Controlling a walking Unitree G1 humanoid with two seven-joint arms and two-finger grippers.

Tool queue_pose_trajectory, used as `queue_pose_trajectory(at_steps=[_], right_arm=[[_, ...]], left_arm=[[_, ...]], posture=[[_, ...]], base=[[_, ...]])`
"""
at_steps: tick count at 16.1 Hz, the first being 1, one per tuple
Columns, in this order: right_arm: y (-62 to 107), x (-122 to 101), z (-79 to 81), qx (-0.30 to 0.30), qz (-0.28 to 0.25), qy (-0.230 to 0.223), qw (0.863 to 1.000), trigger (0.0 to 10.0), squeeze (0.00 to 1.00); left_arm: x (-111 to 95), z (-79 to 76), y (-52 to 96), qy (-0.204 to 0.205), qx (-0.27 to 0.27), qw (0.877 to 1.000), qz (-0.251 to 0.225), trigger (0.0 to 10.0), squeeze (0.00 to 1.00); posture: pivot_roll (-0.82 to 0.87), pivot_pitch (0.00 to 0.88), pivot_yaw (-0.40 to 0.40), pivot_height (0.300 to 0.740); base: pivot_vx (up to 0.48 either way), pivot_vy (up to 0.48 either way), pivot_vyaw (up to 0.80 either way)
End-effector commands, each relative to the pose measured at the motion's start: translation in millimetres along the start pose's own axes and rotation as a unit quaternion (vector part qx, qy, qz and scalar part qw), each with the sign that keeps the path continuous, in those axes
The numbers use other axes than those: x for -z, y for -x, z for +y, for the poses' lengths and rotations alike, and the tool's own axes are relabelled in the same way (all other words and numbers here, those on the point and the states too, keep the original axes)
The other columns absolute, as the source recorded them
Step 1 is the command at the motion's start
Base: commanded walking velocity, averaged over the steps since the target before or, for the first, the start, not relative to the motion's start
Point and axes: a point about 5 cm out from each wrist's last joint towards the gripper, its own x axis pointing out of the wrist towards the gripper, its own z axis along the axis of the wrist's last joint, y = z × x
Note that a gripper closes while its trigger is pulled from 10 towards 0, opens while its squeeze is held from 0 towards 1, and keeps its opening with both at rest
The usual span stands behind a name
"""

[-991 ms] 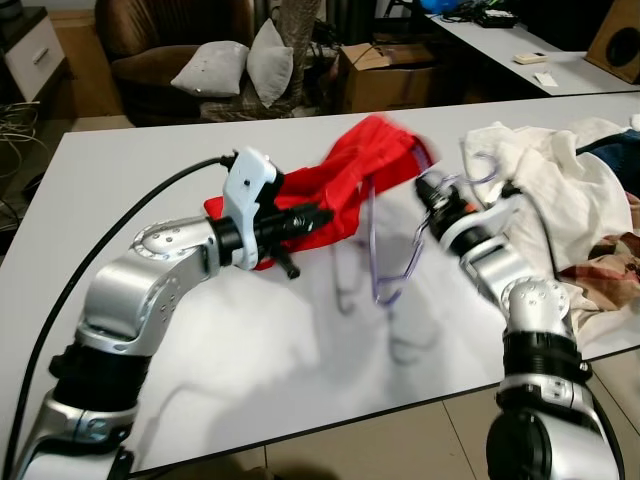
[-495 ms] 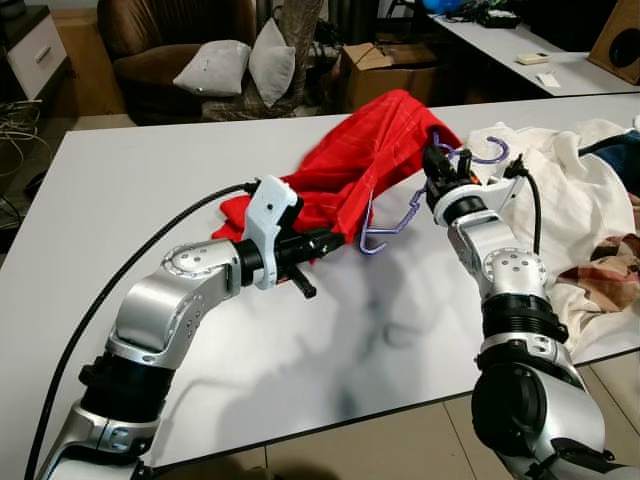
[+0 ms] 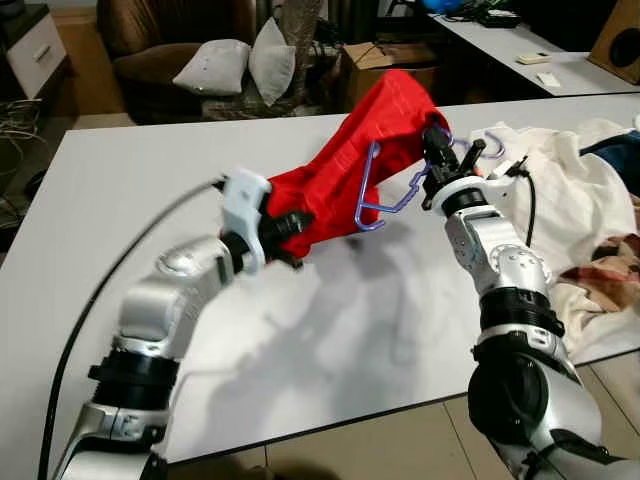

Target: Hang hanger

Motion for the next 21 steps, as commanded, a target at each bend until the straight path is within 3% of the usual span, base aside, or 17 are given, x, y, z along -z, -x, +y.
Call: queue_pose_trajectory(at_steps=[1, 4, 7, 13, 15, 19, 21], right_arm=[[-0.7, -4, 6.5, -0.017, -0.006, 0.024, 1.000, 10.0, 0.00], [-4.5, -4, 6.3, -0.013, -0.010, 0.035, 0.999, 10.0, 0.00], [-8.5, -8, 10.3, -0.017, -0.031, 0.020, 0.999, 10.0, 0.00], [-12.8, -7, -2.9, 0.043, -0.052, 0.021, 0.998, 10.0, 0.00], [-13.4, -4, -2.9, 0.038, -0.042, 0.023, 0.998, 10.0, 0.00], [-14.0, -9, -2.8, 0.039, -0.054, 0.013, 0.998, 10.0, 0.00], [-16.0, -10, -3.6, 0.048, -0.063, 0.009, 0.997, 10.0, 0.00]], left_arm=[[-11, -6.7, 1.3, 0.022, 0.035, 0.999, -0.019, 0.0, 0.00], [-15, -20.6, 6.0, 0.078, 0.105, 0.991, -0.024, 0.0, 0.00], [-6, -34.9, 10.2, 0.072, 0.155, 0.985, 0.017, 0.0, 0.00], [-8, -44.1, 7.6, 0.065, 0.165, 0.984, 0.024, 0.0, 0.00], [-15, -40.8, 5.1, 0.070, 0.150, 0.986, 0.004, 0.0, 0.00], [-15, -35.1, 6.4, 0.067, 0.135, 0.989, 0.007, 0.0, 0.00], [-19, -44.0, 6.5, 0.067, 0.163, 0.984, 0.006, 0.0, 0.00]], posture=[[0.02, 0.000, -0.031, 0.740], [0.03, 0.000, -0.034, 0.740], [0.03, 0.000, -0.034, 0.740], [0.05, 0.000, -0.035, 0.740], [0.05, 0.000, -0.037, 0.740], [0.05, 0.000, -0.038, 0.740], [0.05, 0.000, -0.037, 0.740]], base=[[0.000, 0.000, 0.00], [0.000, 0.000, 0.00], [0.000, 0.000, 0.00], [0.000, 0.000, 0.00], [0.000, 0.000, 0.00], [0.000, 0.000, 0.00], [0.000, 0.000, 0.00]])
